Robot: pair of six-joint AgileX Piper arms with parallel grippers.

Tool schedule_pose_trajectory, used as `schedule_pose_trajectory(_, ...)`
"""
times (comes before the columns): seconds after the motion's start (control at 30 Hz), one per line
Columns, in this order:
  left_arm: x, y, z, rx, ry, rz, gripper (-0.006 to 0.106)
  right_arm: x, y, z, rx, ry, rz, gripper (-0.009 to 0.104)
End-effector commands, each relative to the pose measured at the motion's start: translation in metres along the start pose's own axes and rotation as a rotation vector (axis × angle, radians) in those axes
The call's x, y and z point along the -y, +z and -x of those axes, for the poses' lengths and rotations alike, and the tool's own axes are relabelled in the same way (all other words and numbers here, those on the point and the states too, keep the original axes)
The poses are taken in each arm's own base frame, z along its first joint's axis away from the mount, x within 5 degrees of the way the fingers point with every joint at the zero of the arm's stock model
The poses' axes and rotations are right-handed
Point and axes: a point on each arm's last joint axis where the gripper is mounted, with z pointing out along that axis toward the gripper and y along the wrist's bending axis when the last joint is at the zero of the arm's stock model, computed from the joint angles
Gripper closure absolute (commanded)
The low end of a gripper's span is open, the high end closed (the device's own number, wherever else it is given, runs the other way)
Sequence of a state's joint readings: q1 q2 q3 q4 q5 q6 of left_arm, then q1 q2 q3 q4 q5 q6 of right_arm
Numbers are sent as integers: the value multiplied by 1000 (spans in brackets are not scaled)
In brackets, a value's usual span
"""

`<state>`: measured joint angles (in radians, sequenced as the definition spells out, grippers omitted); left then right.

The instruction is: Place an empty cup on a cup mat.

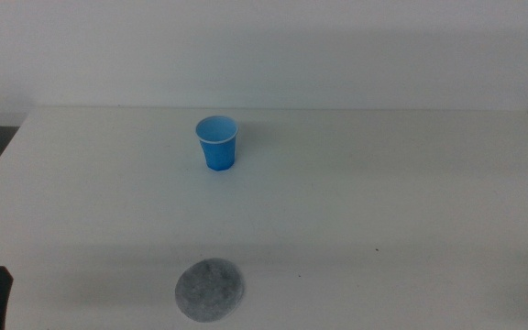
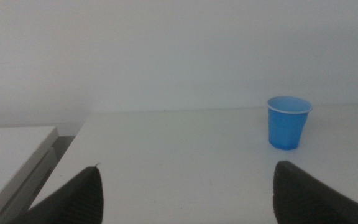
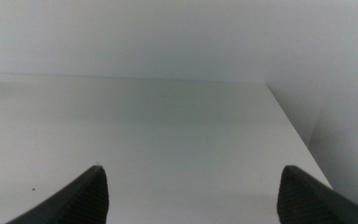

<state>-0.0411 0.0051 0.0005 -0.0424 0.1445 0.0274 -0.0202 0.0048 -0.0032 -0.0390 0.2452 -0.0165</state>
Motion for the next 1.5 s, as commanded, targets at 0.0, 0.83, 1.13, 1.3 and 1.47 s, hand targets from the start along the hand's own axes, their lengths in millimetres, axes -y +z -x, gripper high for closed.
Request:
schedule_pose_trajectory(0.0,0,-1,3,4,-23,-4,7,0,0,0,8,-11,0,2)
schedule_pose_trajectory(0.83,64,264,169,-903,-110,-128,7,0,0,0,8,-11,0,2)
schedule_pose_trajectory(1.13,93,373,121,-1064,-138,-183,7,0,0,0,8,-11,0,2)
schedule_pose_trajectory(1.3,103,409,81,-1101,-172,-161,7,0,0,0,8,-11,0,2)
schedule_pose_trajectory(1.47,105,432,41,-1095,-150,-153,7,0,0,0,8,-11,0,2)
